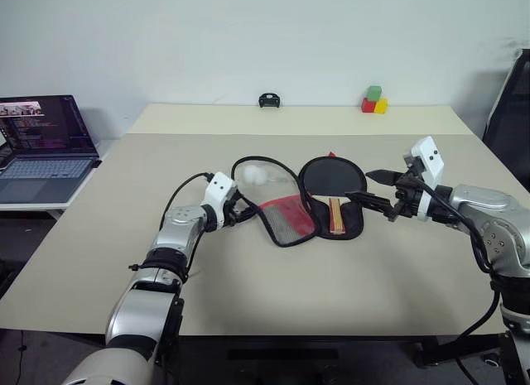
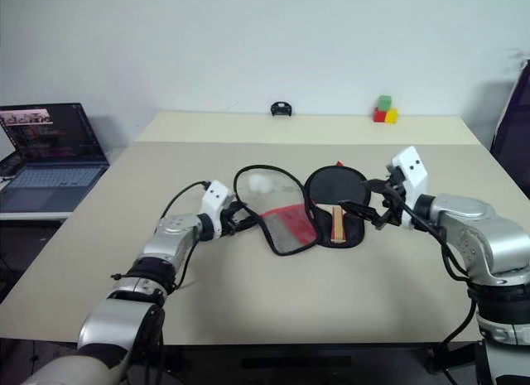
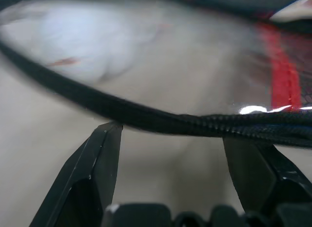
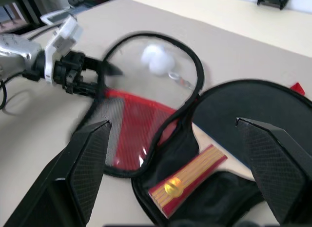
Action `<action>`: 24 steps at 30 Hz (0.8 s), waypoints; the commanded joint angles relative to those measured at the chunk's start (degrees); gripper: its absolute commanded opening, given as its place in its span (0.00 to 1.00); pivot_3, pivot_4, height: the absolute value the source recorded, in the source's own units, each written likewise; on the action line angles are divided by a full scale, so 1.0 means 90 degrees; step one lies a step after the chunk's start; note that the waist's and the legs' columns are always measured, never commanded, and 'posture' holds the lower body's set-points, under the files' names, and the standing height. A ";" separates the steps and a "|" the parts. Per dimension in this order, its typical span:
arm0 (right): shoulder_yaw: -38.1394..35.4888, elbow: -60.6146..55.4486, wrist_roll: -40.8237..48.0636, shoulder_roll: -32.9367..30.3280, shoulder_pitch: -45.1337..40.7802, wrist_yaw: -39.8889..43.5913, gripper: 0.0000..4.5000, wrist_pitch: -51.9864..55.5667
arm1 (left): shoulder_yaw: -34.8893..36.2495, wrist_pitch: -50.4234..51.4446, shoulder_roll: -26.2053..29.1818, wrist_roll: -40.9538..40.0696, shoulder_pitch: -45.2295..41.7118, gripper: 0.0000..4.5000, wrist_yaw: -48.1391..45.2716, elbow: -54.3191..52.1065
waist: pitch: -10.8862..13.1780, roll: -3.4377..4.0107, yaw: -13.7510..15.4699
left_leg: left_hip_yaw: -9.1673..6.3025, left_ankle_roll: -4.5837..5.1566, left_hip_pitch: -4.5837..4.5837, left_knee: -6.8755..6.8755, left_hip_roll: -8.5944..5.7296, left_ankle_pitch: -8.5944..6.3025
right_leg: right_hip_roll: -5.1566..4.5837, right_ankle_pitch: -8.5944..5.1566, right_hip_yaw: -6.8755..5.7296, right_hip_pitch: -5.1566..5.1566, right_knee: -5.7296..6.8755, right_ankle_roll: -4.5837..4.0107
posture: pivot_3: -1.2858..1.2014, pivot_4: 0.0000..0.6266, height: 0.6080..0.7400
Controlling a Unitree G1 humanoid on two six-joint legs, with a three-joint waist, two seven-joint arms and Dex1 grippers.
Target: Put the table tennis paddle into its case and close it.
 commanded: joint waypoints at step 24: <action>-0.0421 -0.0084 -0.0094 0.0009 0.0150 -0.0742 1.00 0.0062 | 0.0215 -0.0983 -0.1221 -0.0152 -0.1710 0.77 -0.0555 0.0739 | 0.0005 -0.0008 -0.0044 | 0.0012 0.0005 0.0005 0.0000 0.0001 0.0000 | 0.0004 0.0000 0.0008 -0.0001 0.0004 0.0001 | 0.52 0.24 1.00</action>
